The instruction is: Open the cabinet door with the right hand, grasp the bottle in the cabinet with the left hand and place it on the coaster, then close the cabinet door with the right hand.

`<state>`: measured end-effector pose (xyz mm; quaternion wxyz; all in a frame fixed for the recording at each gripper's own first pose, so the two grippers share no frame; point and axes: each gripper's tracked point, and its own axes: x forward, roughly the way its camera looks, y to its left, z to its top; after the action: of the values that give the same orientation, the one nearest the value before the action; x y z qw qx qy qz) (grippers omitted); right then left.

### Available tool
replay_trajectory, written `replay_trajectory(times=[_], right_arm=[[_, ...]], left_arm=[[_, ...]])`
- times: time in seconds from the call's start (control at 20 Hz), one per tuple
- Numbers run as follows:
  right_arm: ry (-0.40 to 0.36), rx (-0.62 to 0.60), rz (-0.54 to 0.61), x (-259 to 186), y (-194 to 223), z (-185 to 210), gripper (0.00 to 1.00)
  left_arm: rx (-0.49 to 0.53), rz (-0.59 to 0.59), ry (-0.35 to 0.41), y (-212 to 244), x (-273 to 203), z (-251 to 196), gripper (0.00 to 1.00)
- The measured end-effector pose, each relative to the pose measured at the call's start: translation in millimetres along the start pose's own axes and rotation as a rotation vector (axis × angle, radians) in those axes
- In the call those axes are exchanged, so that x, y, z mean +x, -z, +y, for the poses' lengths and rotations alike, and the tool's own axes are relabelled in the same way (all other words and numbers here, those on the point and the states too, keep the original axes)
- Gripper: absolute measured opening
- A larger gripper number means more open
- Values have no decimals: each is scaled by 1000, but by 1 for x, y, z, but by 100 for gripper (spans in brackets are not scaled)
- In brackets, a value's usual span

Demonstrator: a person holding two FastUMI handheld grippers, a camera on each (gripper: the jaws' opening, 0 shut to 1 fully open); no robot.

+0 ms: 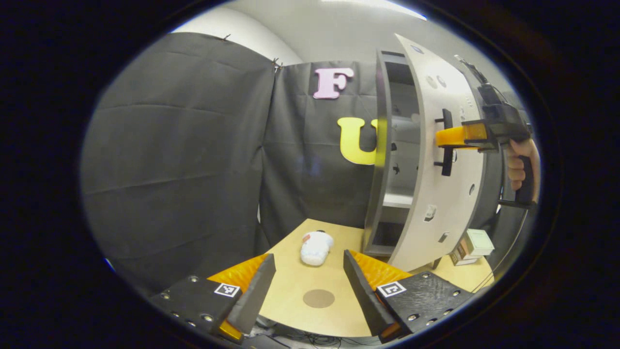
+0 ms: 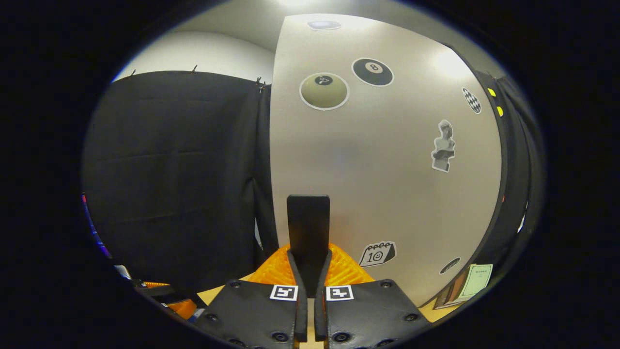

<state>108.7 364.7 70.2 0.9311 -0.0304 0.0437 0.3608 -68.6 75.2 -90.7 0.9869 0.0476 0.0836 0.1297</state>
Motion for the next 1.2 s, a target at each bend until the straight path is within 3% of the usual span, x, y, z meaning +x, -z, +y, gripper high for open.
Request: replay_trajectory(times=[0.25,0.3,0.55,0.75,0.85,1.2], right_arm=[[-93,-1,-4,-12,5,-11,10],[-109,-3,-4,-16,5,-12,5],[-153,20,-3,-25,8,-23,7],[-141,45,-1,-27,5,-34,4],[-127,71,5,-26,5,-40,7],[-57,102,0,-39,7,-54,7]], left_arm=[[6,1,-18,7,-40,-37,85],[7,7,-20,9,-46,-44,85],[10,9,-10,11,-69,-77,85],[27,6,1,12,-78,-94,85],[39,6,17,10,-79,-102,85],[91,10,111,11,-72,-143,85]])
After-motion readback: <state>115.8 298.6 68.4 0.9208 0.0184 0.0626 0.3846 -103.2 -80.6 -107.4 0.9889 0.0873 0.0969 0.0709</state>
